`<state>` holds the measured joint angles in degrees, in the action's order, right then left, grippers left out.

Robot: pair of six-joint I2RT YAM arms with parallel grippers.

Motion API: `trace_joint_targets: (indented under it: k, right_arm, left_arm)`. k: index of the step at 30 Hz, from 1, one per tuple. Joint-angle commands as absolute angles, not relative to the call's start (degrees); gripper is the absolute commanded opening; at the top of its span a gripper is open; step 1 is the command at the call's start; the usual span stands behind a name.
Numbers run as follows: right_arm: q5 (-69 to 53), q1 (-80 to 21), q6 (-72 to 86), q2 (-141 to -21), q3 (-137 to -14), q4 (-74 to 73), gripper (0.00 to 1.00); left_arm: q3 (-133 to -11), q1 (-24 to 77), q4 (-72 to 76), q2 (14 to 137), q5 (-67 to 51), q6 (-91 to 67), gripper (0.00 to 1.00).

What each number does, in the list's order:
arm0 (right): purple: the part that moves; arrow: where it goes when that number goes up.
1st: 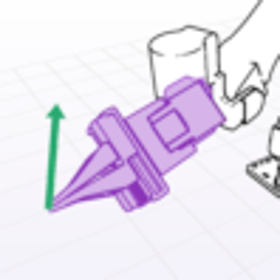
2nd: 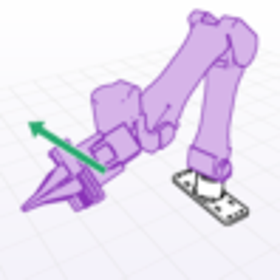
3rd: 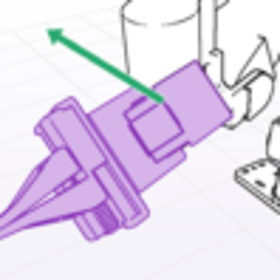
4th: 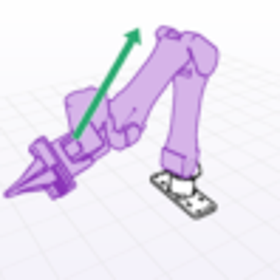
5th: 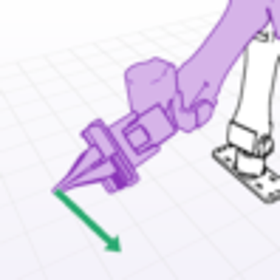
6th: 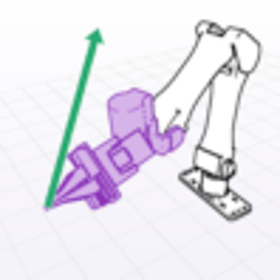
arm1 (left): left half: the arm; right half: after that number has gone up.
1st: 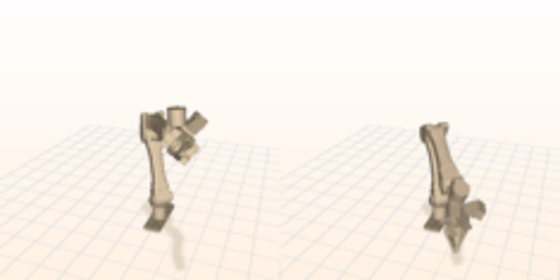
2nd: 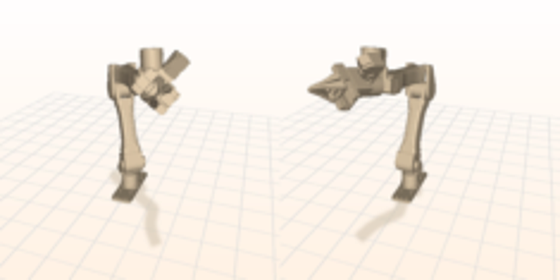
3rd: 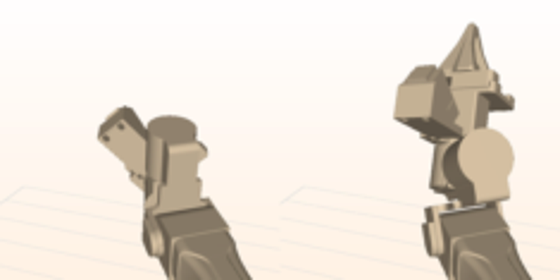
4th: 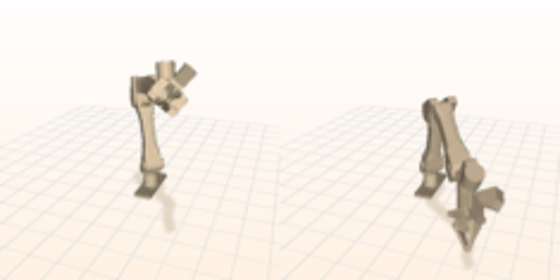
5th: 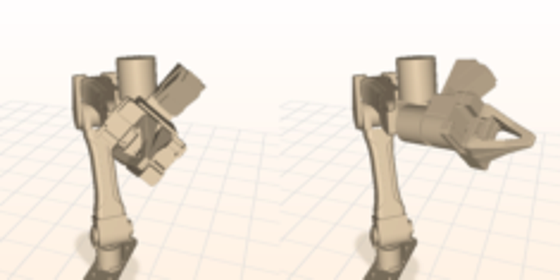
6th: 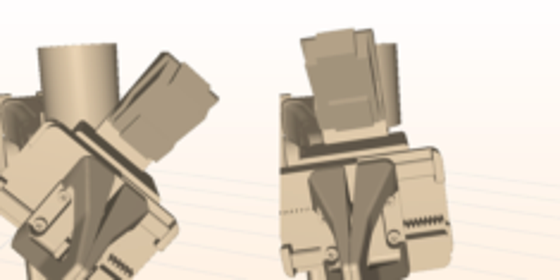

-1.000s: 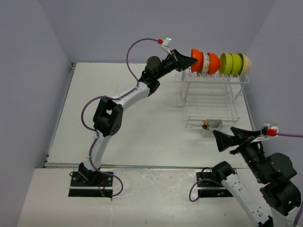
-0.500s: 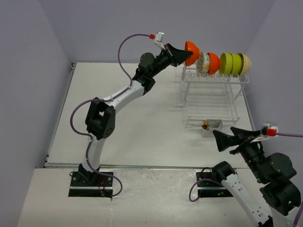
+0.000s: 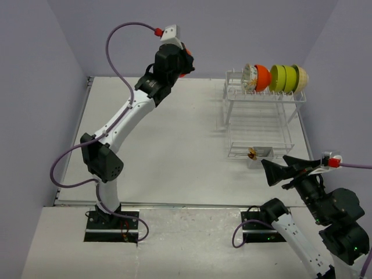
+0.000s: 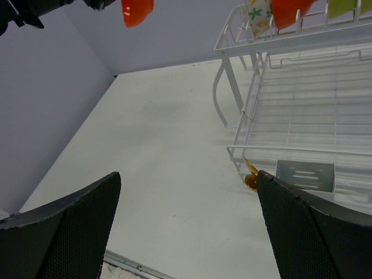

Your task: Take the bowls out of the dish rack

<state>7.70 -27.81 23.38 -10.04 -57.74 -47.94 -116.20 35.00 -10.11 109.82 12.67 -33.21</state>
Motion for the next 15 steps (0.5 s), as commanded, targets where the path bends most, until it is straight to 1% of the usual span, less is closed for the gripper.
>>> trace_joint_targets:
  k: [1, 3, 7, 15]
  right_arm:
    - [6.3, -28.0, 23.6, -10.3, -57.4, -44.2, 0.99]
    - [6.5, -28.0, 23.4, -10.7, -57.0, -43.9, 0.99]
    - [7.7, -28.0, 22.9, -11.7, -57.1, -44.3, 0.99]
    - [8.1, -28.0, 22.8, -11.4, -55.8, -44.3, 0.99]
  left_arm:
    - [-113.7, 27.8, -32.3, 108.7, 25.1, -25.6, 0.0]
    - [-111.8, 24.8, -36.1, 110.3, 24.2, -24.1, 0.0]
    - [-114.3, 22.5, -45.3, 117.3, 27.9, -20.7, 0.0]
    - [-113.6, 20.2, -46.8, 126.7, 26.7, -19.2, 0.0]
